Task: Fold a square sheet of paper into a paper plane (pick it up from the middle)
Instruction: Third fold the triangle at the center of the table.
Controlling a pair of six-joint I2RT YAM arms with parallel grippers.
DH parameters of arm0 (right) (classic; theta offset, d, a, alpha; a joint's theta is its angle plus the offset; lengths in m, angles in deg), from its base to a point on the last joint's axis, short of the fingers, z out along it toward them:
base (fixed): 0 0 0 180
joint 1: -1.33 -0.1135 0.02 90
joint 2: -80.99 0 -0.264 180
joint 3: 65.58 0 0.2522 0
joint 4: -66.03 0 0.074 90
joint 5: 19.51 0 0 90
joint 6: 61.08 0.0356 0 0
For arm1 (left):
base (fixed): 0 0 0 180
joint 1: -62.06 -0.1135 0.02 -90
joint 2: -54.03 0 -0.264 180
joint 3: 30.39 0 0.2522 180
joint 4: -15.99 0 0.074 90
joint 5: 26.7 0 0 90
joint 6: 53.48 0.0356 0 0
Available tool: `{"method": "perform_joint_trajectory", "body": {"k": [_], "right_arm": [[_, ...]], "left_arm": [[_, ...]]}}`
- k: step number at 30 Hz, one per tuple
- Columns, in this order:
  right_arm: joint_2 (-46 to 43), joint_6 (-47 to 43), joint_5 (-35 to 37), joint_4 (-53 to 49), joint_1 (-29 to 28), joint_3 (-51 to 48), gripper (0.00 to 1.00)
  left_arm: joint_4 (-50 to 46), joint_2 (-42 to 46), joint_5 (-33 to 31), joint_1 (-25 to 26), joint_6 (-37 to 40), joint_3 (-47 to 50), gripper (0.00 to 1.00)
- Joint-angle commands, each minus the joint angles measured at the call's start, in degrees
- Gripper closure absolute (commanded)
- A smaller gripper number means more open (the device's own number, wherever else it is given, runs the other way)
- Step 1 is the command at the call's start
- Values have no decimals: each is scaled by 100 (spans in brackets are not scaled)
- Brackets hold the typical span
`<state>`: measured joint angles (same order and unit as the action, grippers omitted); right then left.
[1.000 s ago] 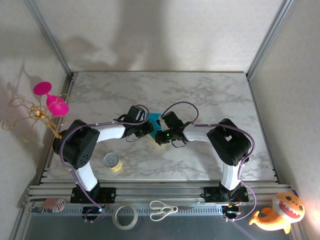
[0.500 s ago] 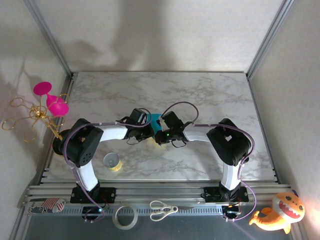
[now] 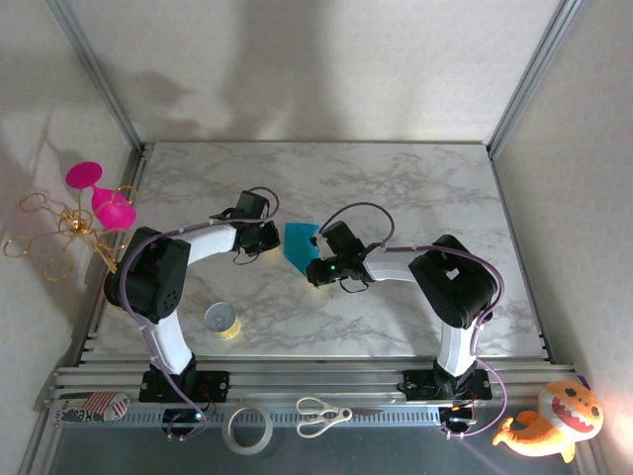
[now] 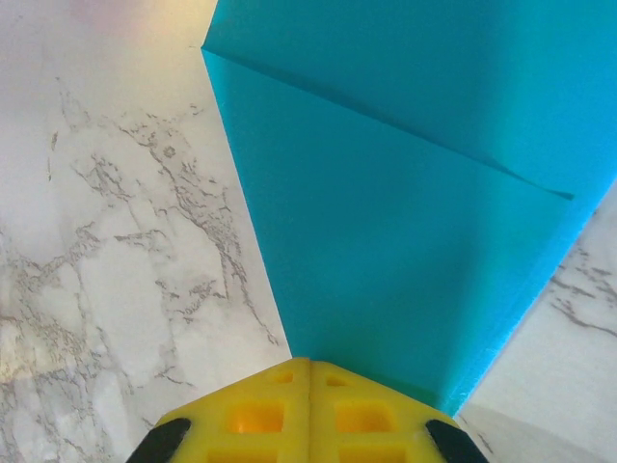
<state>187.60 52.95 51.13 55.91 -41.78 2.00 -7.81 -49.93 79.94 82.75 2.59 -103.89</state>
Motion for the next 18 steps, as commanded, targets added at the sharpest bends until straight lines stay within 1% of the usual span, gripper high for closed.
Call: {"method": "perform_joint_trajectory", "body": {"k": [1,4,7,10,18], "right_arm": [[200,79,149,-724,22,-158,100],[247,109,135,-733,26,-101,100],[273,121,116,-751,23,-78,100],[275,118,90,-751,22,-74,100],[96,106,44,-735,24,-185,100]], "left_arm": [[311,425,411,268,-329,208,87],[746,600,594,563,-761,511,88],[1124,544,612,822,-1079,729,89],[1084,293,484,935,-1091,706,90],[880,-83,160,936,-889,673,91]]}}
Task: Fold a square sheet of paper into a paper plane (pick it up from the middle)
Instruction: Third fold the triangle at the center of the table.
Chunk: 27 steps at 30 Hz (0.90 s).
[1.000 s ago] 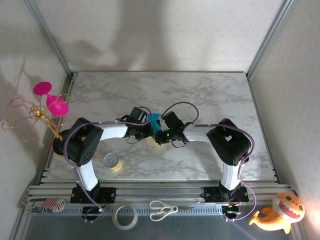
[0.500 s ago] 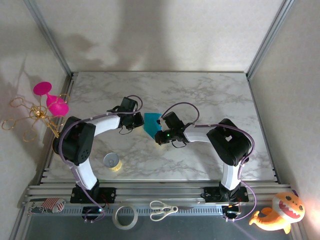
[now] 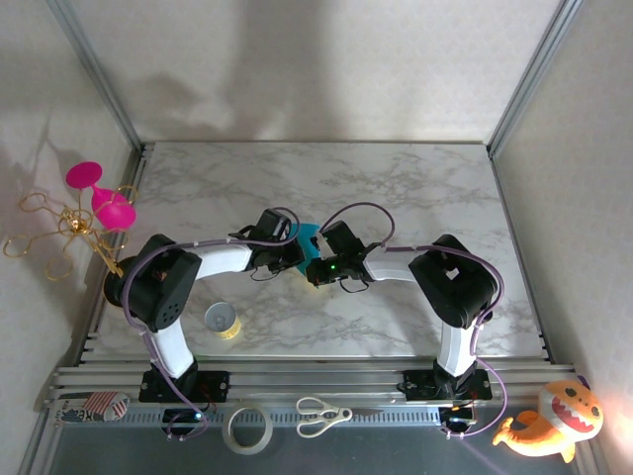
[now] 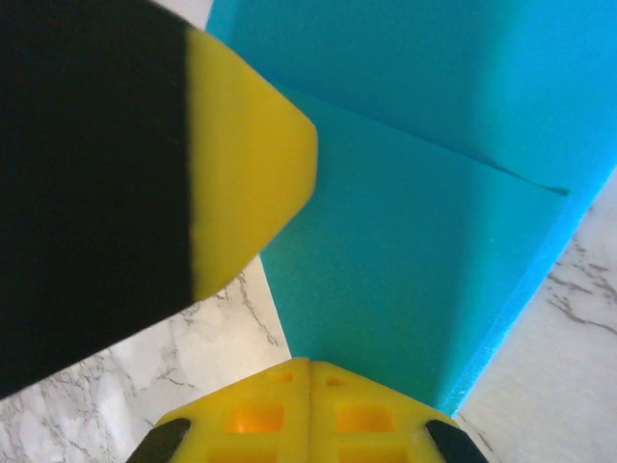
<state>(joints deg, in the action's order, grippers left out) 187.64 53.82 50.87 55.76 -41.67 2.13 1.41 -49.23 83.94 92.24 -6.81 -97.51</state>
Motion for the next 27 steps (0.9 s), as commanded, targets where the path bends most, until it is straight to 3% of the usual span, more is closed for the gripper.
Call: {"method": "perform_joint_trajectory", "body": {"k": [1,10,15,18,23,27], "right_arm": [[46,14,35,-703,11,-243,100],[-814,-140,-287,-805,16,-1019,100],[-1390,64,26,-656,145,-1133,99],[-1755,429,244,-251,293,-1089,93],[-1800,871,434,146,751,-853,70],[-1270,953,57,5,1004,-367,69]], "left_arm": [[-74,-197,-302,-16,83,41,92],[-158,-330,-418,-64,317,73,92],[-258,-430,-323,-55,688,-174,92],[-418,-446,-260,-55,1036,-370,92],[-715,-237,-271,-55,1433,-732,88],[-466,282,-195,-68,1092,-729,79]]}}
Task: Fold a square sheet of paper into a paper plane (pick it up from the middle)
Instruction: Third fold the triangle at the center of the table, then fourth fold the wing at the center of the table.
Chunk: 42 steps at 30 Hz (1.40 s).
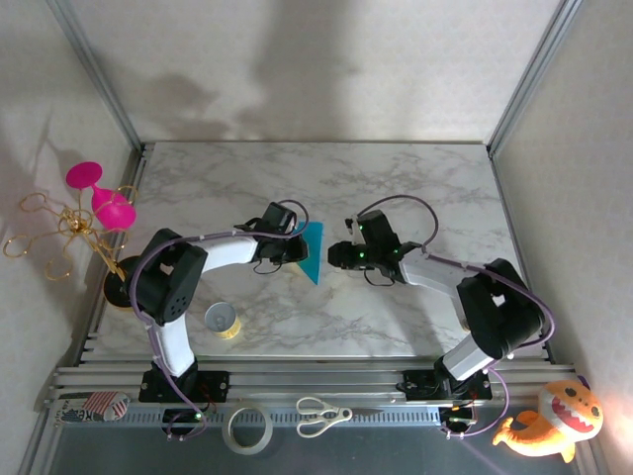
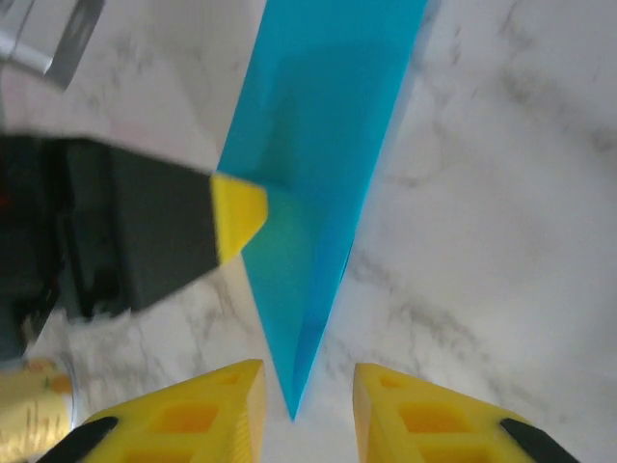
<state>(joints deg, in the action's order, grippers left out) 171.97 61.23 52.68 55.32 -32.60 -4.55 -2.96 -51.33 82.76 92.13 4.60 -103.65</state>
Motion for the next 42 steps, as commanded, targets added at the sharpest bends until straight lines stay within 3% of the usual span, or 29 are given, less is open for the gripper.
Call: {"method": "perform_joint_trajectory", "body": {"k": [1,10,16,28,34,42], "right_arm": [[392,183,-159,39,114,393,70],[698,-213,-43,-131,-242,862,75],[1102,-281,122,-274,-749,1177,77],[1813,-139,738,-742,-773,1505,79],[1949,-22,779,-746,-755,1428,79],[1915,174,482,-419,-626,1096,79]], "left_arm": [[30,609,-125,-70,-162,-53,77],[696,1529,-240,-723,-1236,1100,63],[981,1390,105,-923,-1675,1370,54],[1237,682,805,-922,-1906,1197,59],[1250,398,1089,-921,-1827,1042,65],[1183,222,1178,-923,-1767,928,65]]}}
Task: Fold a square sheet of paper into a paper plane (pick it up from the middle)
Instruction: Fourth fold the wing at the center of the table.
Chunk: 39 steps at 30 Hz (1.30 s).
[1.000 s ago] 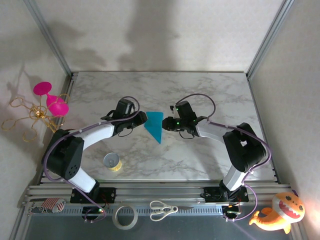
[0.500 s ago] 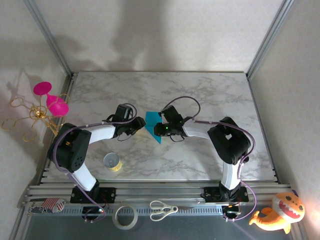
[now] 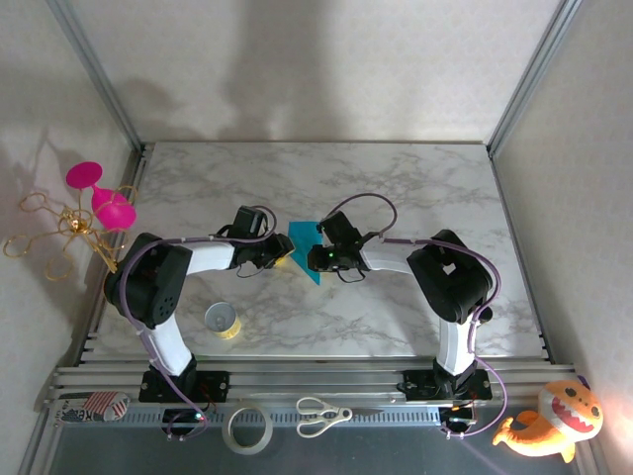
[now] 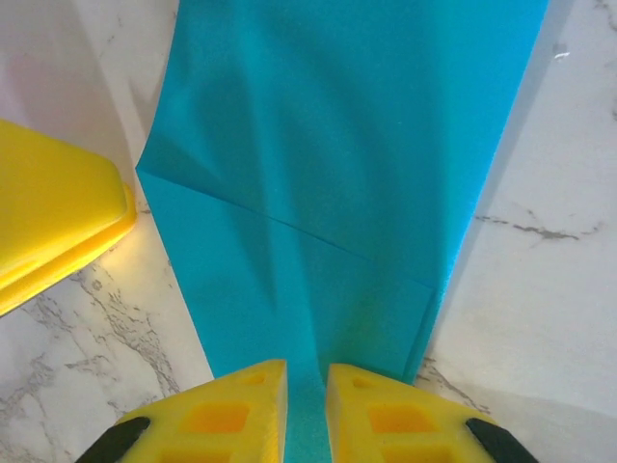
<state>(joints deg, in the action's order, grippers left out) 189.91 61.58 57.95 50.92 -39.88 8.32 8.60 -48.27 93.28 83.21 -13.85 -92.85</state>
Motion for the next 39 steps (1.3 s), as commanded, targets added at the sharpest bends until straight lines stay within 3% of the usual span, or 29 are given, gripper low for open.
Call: {"method": "perform_joint_trajectory", "body": {"k": [1,4,7,23,32,39], "right_arm": [[128,159,-100,67,113,-224,79],[129,187,-213,141,113,-291,80],[130,192,-240,161,113,-325,80],[160,101,-241,134,118,-361,82],[176,56,-239,130,113,-409,83],[200,47,-235,118,113,-407,83]], "left_arm": [[30,-101,138,-32,78,-156,65],[46,-140,161,-32,71,-174,65],[117,-172,254,-32,85,-213,71],[120,-393,509,-40,336,-524,78],[-111,-616,556,-101,673,-710,77],[-702,-342,-26,-160,1000,-738,71]]}}
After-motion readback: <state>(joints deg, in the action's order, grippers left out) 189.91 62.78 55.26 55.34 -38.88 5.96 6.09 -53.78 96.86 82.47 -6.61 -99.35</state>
